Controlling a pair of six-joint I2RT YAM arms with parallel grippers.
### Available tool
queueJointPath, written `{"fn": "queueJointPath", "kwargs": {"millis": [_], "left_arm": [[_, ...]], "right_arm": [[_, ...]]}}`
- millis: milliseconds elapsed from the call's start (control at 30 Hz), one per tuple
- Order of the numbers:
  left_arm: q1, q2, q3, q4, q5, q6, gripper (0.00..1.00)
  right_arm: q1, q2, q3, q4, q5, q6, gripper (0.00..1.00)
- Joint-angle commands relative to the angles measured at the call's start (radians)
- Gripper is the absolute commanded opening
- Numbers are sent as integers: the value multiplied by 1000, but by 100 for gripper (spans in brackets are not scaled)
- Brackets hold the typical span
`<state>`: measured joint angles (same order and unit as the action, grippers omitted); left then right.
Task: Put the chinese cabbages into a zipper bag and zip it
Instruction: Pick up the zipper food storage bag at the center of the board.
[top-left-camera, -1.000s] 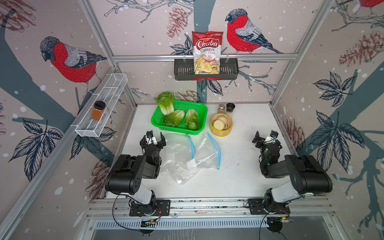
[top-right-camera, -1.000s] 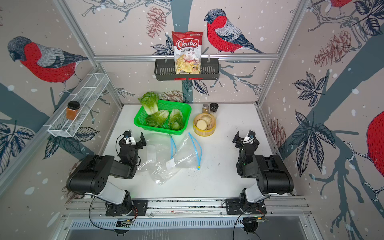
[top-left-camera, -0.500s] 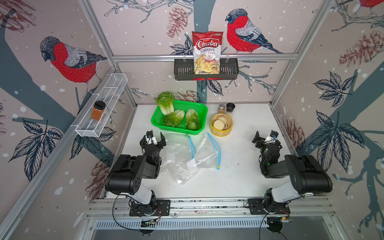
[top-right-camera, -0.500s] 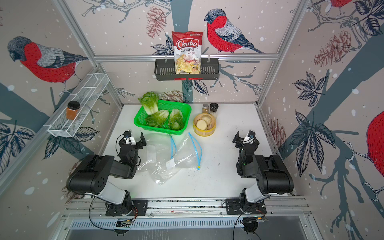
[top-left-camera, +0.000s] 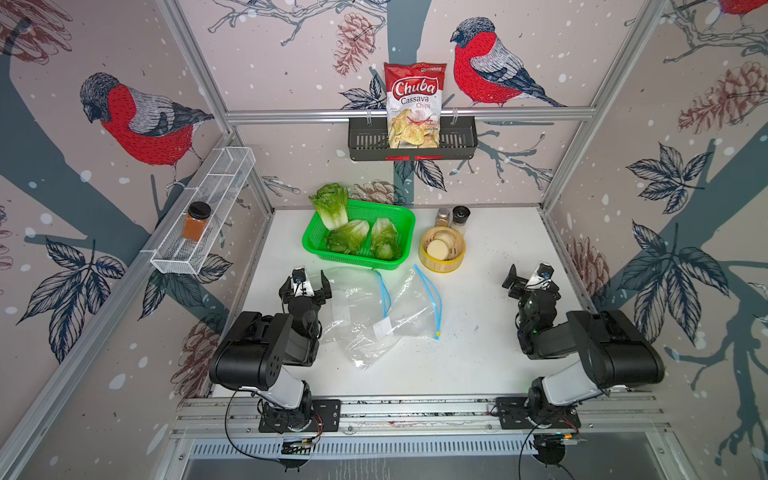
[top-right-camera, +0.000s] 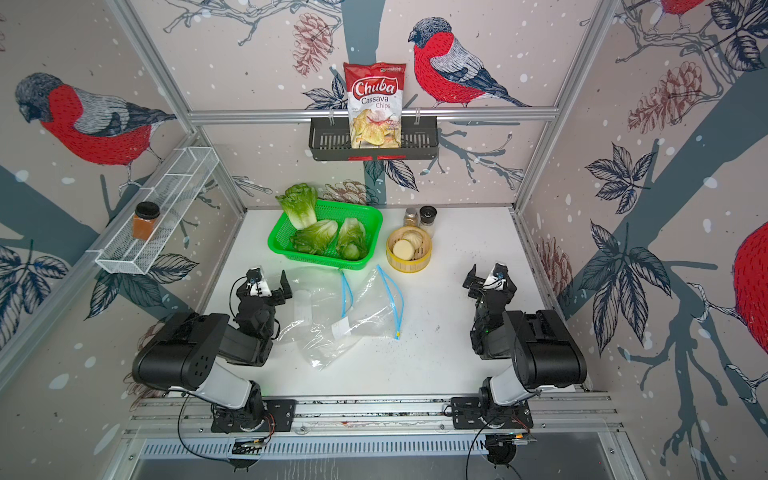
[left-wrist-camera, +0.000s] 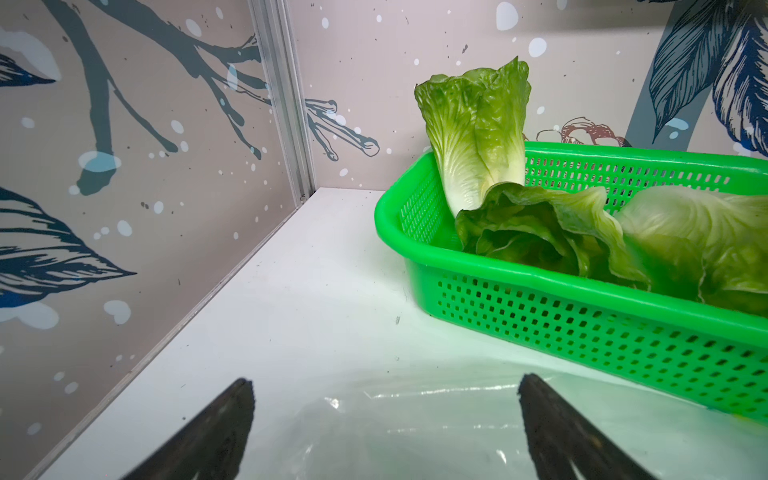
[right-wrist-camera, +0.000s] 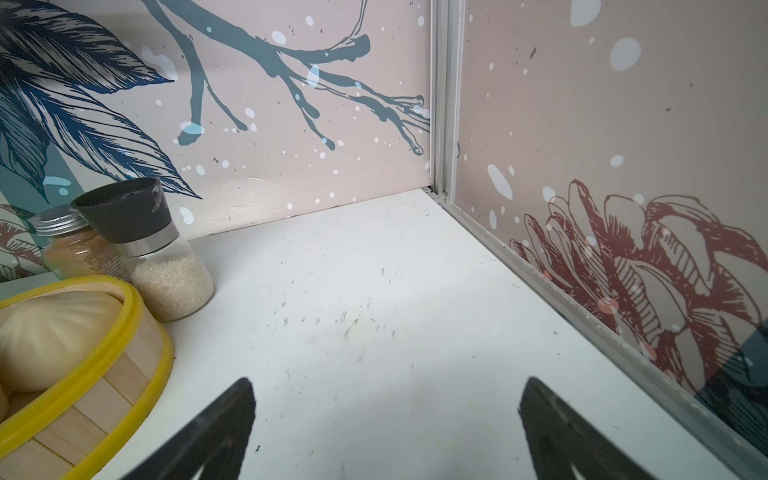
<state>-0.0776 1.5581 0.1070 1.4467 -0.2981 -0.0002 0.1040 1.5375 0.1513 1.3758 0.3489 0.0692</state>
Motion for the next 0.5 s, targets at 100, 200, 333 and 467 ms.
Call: {"fn": "queueJointPath", "kwargs": {"millis": [100, 200, 333, 467], "left_arm": [[1, -60, -75, 199, -57, -15, 98], [2, -153, -73, 114, -33, -7, 98], [2, -342, -7, -186, -38, -38, 98], [2, -511, 142, -582, -76, -197, 98]], "right_arm": [[19, -68, -25, 65, 112, -21, 100], [30, -173, -2, -65, 97, -44, 100], [25, -338, 106, -408, 125, 91, 100], [-24, -403, 267, -775, 17, 327, 100]]}}
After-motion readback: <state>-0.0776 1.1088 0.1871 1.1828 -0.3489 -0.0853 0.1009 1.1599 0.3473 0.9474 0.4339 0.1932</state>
